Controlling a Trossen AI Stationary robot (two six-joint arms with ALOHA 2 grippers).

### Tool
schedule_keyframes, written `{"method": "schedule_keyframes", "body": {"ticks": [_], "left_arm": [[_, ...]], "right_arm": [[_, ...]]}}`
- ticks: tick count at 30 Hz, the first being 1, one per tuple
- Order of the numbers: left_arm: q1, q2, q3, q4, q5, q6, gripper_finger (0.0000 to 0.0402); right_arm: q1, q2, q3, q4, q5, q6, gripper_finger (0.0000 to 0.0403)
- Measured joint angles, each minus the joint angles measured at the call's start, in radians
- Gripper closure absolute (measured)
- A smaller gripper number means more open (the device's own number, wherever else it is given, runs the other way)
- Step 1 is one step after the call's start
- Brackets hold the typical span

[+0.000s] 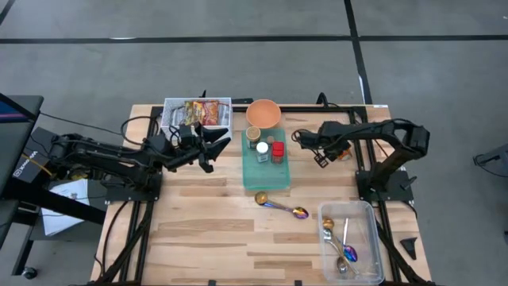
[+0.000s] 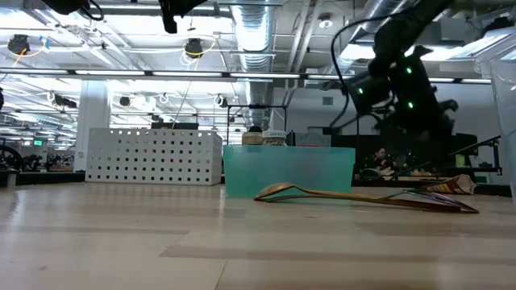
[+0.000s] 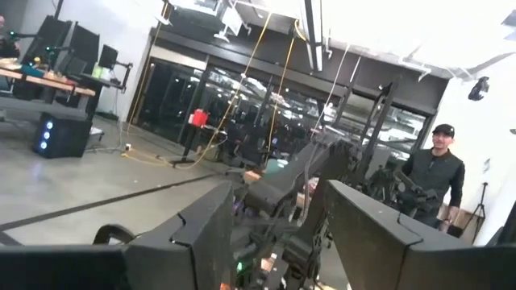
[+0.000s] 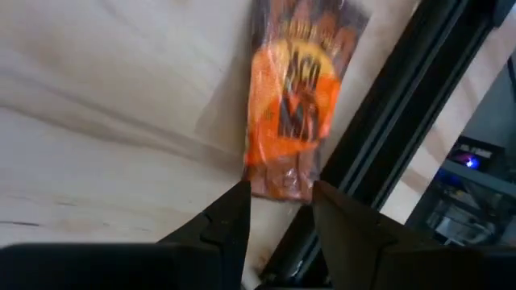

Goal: Pick & Place Food Item
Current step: Put the orange seasoning into the blue bin

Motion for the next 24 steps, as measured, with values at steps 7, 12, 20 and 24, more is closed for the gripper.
{"method": "schedule_keyframes", "body": {"ticks": [7, 12, 20, 24], "left_arm": [[0.001, 0.003, 0.0, 0.003, 0.0, 0.0, 0.0211], [0.007, 0.004, 0.0, 0.005, 0.0, -0.001, 0.0211], [0.007, 0.004, 0.0, 0.005, 0.0, -0.024, 0.0211], [0.007, 0.004, 0.0, 0.005, 0.0, -0.027, 0.0211]], "right_arm": [[0.01, 0.0, -0.096, 0.076, 0.031, 0.036, 0.0273], [0.01, 0.0, -0.122, 0.133, 0.074, 0.054, 0.0273], [0.01, 0.0, -0.143, 0.202, 0.071, 0.056, 0.0273], [0.002, 0.0, -0.17, 0.214, 0.067, 0.056, 0.0273]]}}
